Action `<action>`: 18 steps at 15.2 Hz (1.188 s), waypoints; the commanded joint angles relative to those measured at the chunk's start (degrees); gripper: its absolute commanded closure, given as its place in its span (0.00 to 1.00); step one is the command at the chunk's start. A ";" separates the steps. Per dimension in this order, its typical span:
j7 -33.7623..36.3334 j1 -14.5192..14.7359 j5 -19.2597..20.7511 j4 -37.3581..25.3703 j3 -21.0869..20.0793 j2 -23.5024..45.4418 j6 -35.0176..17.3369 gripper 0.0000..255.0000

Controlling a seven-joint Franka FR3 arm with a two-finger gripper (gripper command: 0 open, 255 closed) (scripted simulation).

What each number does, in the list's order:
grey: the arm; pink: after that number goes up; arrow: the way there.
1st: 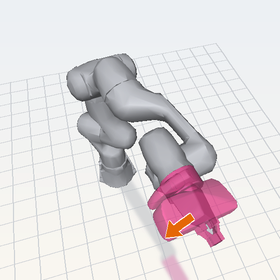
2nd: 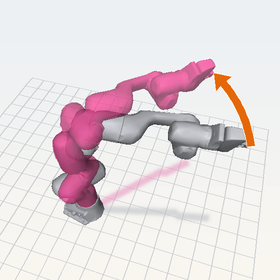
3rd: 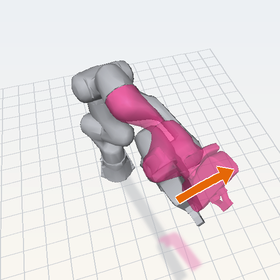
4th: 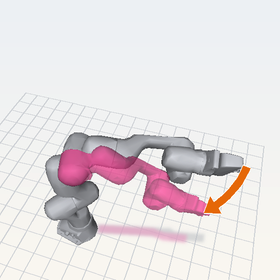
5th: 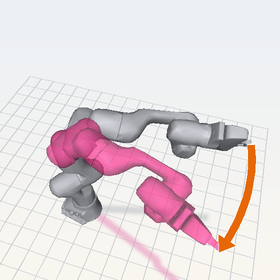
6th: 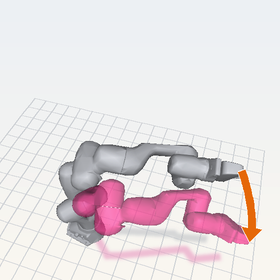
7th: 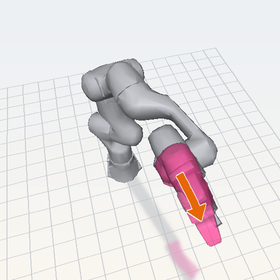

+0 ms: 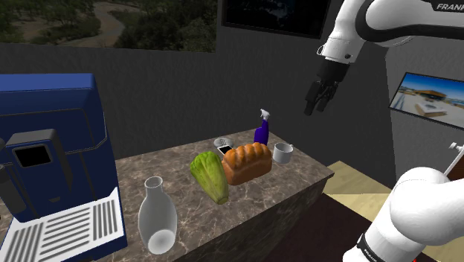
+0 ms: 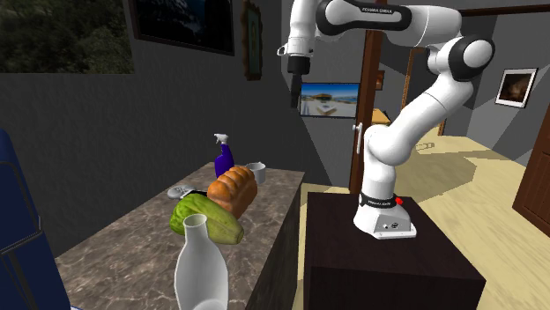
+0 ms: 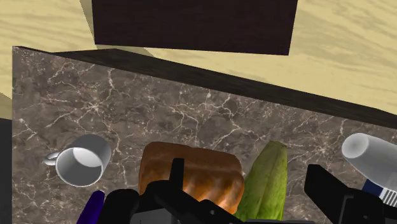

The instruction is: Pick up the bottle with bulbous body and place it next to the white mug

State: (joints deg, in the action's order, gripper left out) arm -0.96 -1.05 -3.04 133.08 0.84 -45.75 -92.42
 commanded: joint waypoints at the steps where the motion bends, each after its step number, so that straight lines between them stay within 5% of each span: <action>1: 0.00 0.00 0.00 0.00 0.00 0.00 0.00 0.00; 18: 18.89 5.21 -5.37 -9.49 -19.37 22.56 -11.62 0.00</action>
State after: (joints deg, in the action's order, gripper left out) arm 16.72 3.99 -8.50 124.48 -17.40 -25.03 -103.19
